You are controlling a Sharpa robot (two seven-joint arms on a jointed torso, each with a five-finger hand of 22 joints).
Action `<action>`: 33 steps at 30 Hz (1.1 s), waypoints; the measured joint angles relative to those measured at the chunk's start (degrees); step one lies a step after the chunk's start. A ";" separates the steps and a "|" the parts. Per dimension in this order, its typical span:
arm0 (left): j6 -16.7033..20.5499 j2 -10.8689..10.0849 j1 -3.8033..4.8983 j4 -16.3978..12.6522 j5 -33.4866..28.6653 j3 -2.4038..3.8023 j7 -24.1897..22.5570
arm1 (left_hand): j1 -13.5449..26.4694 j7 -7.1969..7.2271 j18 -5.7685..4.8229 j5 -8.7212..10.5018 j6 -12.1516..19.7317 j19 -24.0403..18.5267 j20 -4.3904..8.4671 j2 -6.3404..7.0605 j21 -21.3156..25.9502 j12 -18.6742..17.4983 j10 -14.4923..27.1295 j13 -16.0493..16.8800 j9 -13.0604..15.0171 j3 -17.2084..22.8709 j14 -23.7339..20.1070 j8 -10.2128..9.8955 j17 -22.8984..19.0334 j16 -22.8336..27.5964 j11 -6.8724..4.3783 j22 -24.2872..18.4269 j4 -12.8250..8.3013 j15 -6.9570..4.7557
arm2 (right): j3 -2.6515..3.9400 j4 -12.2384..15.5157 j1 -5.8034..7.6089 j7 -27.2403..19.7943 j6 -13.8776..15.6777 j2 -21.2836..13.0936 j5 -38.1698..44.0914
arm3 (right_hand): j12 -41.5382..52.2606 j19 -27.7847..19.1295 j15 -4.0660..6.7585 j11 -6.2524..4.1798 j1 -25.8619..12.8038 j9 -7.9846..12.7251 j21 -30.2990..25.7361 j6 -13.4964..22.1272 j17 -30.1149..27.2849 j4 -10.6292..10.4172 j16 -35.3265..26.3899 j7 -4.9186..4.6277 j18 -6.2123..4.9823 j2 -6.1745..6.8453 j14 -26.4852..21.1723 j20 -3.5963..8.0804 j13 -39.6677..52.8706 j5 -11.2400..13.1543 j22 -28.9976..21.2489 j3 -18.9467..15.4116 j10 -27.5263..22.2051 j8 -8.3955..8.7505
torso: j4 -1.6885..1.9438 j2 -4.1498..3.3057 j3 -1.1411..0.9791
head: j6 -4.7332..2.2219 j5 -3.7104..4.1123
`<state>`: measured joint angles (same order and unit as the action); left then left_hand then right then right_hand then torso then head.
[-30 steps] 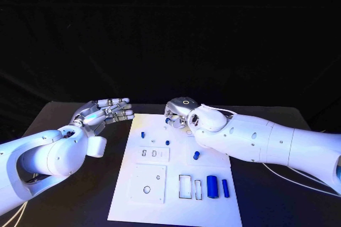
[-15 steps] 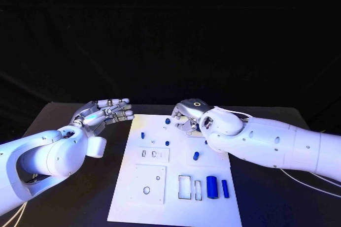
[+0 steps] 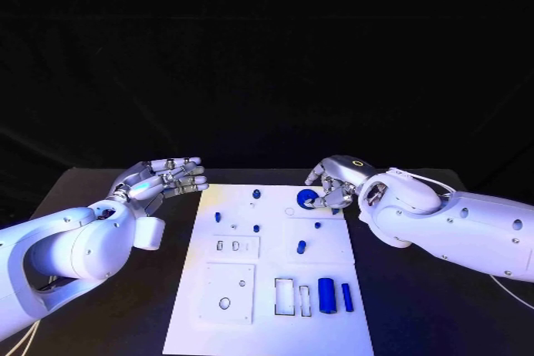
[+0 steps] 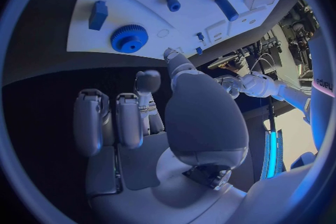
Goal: Assemble the parts on the task board
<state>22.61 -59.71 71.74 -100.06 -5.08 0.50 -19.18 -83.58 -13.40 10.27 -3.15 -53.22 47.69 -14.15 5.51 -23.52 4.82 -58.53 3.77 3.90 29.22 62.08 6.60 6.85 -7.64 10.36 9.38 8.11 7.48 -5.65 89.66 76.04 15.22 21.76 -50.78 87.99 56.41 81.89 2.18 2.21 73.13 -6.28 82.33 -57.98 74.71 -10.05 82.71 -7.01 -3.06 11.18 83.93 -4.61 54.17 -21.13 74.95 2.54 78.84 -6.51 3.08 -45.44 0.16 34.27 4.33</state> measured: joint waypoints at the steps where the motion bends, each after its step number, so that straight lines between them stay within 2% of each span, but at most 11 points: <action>1: -0.01 0.00 0.00 0.01 0.00 0.00 0.00 | 0.00 0.00 0.00 0.00 0.00 -0.12 -0.11 0.00 0.00 0.00 0.00 0.00 0.00 0.00 0.00 0.00 0.00 0.00 0.00 0.03 0.00 0.00 | 0.00 -0.08 0.00 0.18 -0.30 -0.16 -0.48 | 4.00 0.00 -0.09 0.33 0.67 -0.19 0.05 0.58 0.18 -0.90 0.59 -0.01 0.01 -0.64 0.09 0.00 4.14 -0.62 0.00 -1.65 -0.52 -0.44 | 0.00 0.00 0.00 | 0.00 0.05; 4: -0.04 0.00 0.00 0.07 0.00 0.00 0.00 | 0.00 0.00 0.00 0.00 0.00 -0.19 -0.18 0.00 0.00 0.00 0.00 0.00 0.00 0.00 0.00 0.00 0.00 0.00 0.00 0.04 0.00 0.00 | 0.01 -0.70 0.02 0.70 -1.26 -0.27 -1.78 | 9.93 0.62 -0.13 0.40 2.79 -0.64 0.53 1.36 0.25 -2.87 1.67 -0.62 0.02 -1.50 0.13 -0.21 10.46 -1.73 0.00 -4.00 -1.01 -1.51 | -0.03 0.00 -0.02 | -0.01 0.20; 6: -0.06 -0.01 0.00 0.08 0.00 0.00 0.01 | 0.00 0.00 0.00 0.00 0.00 -0.19 -0.18 0.00 0.00 0.00 0.00 0.00 0.00 0.00 0.00 0.00 0.00 0.00 0.00 0.04 0.00 0.00 | 0.01 -1.18 0.03 0.95 -1.75 -0.21 -2.33 | 11.68 0.72 -0.48 0.40 3.48 -0.77 0.53 1.73 0.25 -3.57 1.89 -0.58 0.02 -1.58 0.16 -0.31 12.34 -1.84 0.00 -4.70 -1.01 -1.74 | -0.04 0.00 -0.02 | -0.01 0.21; 11: -0.12 -0.02 0.00 0.08 0.00 0.00 0.02 | 0.00 0.00 -0.01 0.00 0.00 -0.19 -0.18 0.00 0.00 0.00 0.00 0.00 0.00 0.00 0.00 0.00 -0.01 0.00 0.00 0.04 0.00 0.00 | 0.01 -2.42 0.03 1.46 -2.79 0.64 -3.40 | 13.94 0.92 -0.54 0.42 4.40 -0.99 0.77 2.39 0.25 -4.75 2.53 -0.84 0.01 -1.66 0.10 -0.51 14.84 -1.84 -0.01 -5.89 -0.99 -2.56 | -0.04 -0.02 -0.02 | 0.07 0.25; 13: -0.14 -0.03 0.00 0.07 0.00 -0.01 0.03 | 0.00 0.00 0.00 0.00 0.00 -0.18 -0.18 0.00 0.00 0.00 0.00 0.00 0.00 -0.01 0.00 0.00 -0.01 0.00 0.00 0.03 0.00 0.00 | 0.01 -2.87 0.02 1.55 -3.05 1.12 -3.64 | 14.95 0.92 -0.54 0.84 4.72 -1.05 0.77 2.59 0.24 -4.92 2.64 -0.64 0.01 -1.98 0.10 -0.51 15.91 -1.84 -0.01 -6.06 -0.54 -2.58 | -0.03 -0.05 0.00 | 0.13 0.25; 20: -0.18 -0.05 0.00 0.04 0.00 -0.01 0.06 | 0.00 0.00 0.00 0.00 0.00 -0.18 -0.18 0.00 0.00 0.00 0.00 0.00 0.00 -0.01 0.00 0.00 -0.01 0.00 0.00 0.03 0.00 0.00 | -0.07 -5.11 -0.07 1.76 -3.81 3.11 -4.20 | 17.92 1.12 -0.75 0.81 5.25 -1.23 0.99 2.95 0.24 -5.62 3.21 -1.00 0.02 -2.02 -0.11 -0.71 19.02 -2.16 -0.01 -6.41 0.85 -3.22 | 0.03 -0.07 0.04 | 0.31 0.37; 33: -0.28 -0.09 0.00 -0.01 0.00 -0.01 0.11 | 0.00 0.00 0.00 0.00 0.00 -0.18 -0.18 0.00 0.00 0.00 0.00 0.00 0.00 -0.01 0.00 0.00 -0.02 0.00 0.00 0.02 0.00 0.00 | -0.16 -7.01 -0.39 1.89 -4.69 4.97 -4.45 | 21.01 1.54 -0.96 0.81 6.08 -1.50 1.37 2.95 0.23 -5.62 4.10 -1.00 0.02 -2.85 0.10 -0.70 20.80 -2.39 -0.02 -6.41 2.29 -4.11 | 0.01 -0.08 0.01 | 0.53 0.30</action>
<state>22.33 -59.80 71.74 -100.07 -5.08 0.49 -19.07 -83.58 -13.40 10.27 -3.16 -53.22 47.51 -14.33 5.51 -23.51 4.82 -58.53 3.78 3.90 29.21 62.08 6.60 6.83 -7.64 10.36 9.41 8.11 7.48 -5.82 82.65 75.64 17.11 17.06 -45.81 83.53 77.42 83.43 1.22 3.02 79.21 -7.77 83.70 -55.03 74.93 -15.67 86.81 -8.01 -3.04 8.33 84.02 -5.31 74.97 -23.52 74.92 -3.86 81.13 -10.62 3.09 -45.53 0.17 34.79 4.63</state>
